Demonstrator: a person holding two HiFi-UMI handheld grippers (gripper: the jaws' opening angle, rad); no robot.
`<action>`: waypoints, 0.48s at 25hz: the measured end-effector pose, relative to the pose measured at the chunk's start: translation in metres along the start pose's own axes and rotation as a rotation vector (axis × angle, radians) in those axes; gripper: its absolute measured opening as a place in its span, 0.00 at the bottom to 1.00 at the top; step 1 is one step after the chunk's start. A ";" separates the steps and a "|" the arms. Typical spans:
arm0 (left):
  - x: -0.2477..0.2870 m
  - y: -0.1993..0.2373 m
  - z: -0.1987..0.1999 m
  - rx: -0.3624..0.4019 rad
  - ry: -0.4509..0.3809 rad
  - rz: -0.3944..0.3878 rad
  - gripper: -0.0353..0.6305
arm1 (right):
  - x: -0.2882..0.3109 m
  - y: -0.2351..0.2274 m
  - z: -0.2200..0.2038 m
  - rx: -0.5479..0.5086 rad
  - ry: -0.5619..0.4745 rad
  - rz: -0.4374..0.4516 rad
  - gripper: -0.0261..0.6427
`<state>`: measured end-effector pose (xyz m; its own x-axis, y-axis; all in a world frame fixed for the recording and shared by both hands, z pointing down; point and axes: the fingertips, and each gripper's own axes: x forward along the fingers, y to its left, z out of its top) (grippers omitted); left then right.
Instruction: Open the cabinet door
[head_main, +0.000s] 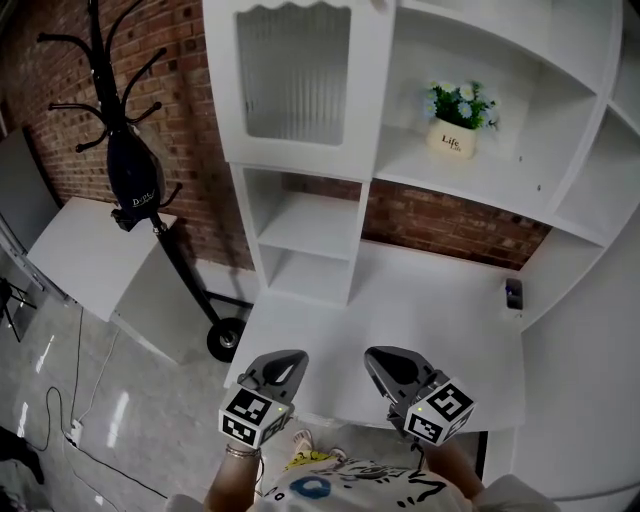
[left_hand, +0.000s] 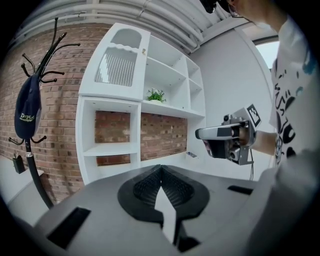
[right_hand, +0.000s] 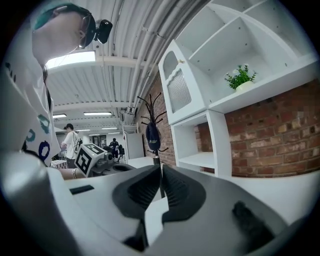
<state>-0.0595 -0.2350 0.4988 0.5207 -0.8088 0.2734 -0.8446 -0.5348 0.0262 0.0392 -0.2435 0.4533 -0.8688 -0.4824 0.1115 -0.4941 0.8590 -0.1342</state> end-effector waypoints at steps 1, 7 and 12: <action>0.002 0.006 0.004 0.005 -0.003 -0.005 0.07 | 0.005 -0.002 0.005 -0.007 -0.004 -0.006 0.08; 0.010 0.047 0.039 0.095 -0.043 -0.026 0.08 | 0.039 -0.014 0.040 -0.095 -0.034 -0.034 0.08; 0.017 0.081 0.067 0.168 -0.083 -0.025 0.07 | 0.063 -0.023 0.068 -0.162 -0.071 -0.067 0.08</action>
<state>-0.1110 -0.3085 0.4411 0.5554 -0.8086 0.1942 -0.8023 -0.5824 -0.1306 -0.0065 -0.3055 0.3965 -0.8370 -0.5455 0.0439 -0.5445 0.8381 0.0325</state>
